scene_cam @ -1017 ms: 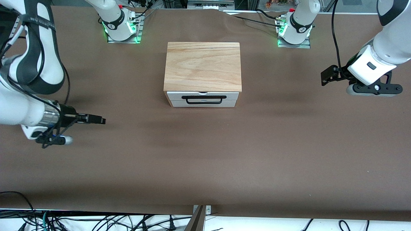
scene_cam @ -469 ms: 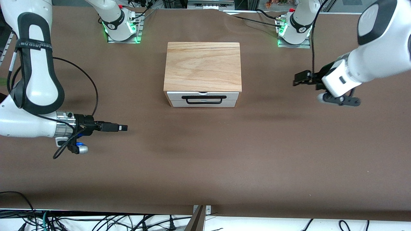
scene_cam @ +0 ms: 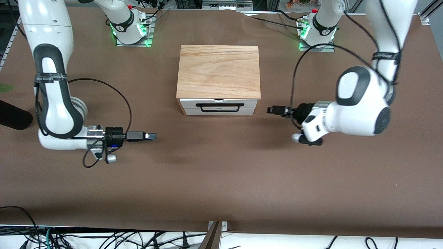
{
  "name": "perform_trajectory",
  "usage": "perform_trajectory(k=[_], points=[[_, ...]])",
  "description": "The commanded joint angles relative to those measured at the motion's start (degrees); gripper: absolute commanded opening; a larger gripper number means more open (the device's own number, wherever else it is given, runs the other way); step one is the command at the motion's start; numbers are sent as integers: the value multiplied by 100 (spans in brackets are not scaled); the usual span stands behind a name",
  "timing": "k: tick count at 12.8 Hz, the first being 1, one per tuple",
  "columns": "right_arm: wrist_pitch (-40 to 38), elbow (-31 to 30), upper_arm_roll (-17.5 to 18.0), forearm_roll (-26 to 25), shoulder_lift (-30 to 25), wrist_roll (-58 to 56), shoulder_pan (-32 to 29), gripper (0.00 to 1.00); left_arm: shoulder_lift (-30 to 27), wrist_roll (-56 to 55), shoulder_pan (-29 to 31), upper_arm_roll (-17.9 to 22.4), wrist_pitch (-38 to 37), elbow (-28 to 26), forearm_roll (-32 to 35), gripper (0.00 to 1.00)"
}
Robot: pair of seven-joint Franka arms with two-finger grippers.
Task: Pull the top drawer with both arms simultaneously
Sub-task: 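Move the right gripper toward the drawer handle while the left gripper approaches too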
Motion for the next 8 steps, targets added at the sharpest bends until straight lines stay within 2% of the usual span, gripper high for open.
perform_trajectory(k=[1,4,5,7,8], points=[[-32,-525,-5,825,74,-1294,333,100,430,1183,-40,12,-9,190,-898,100],[-15,-947,4,1214,65,-1753,737,100,660,2075,-14,21,210,-142,-1997,97],[-23,-1131,13,1519,65,-1946,852,100,747,2521,-40,12,228,-248,-2244,95],[-15,-1387,170,2030,48,-2342,985,100,958,3540,-32,21,237,-415,-2727,95],[-6,-1432,223,2058,48,-2378,1029,100,976,3867,-32,21,237,-564,-2982,95]])
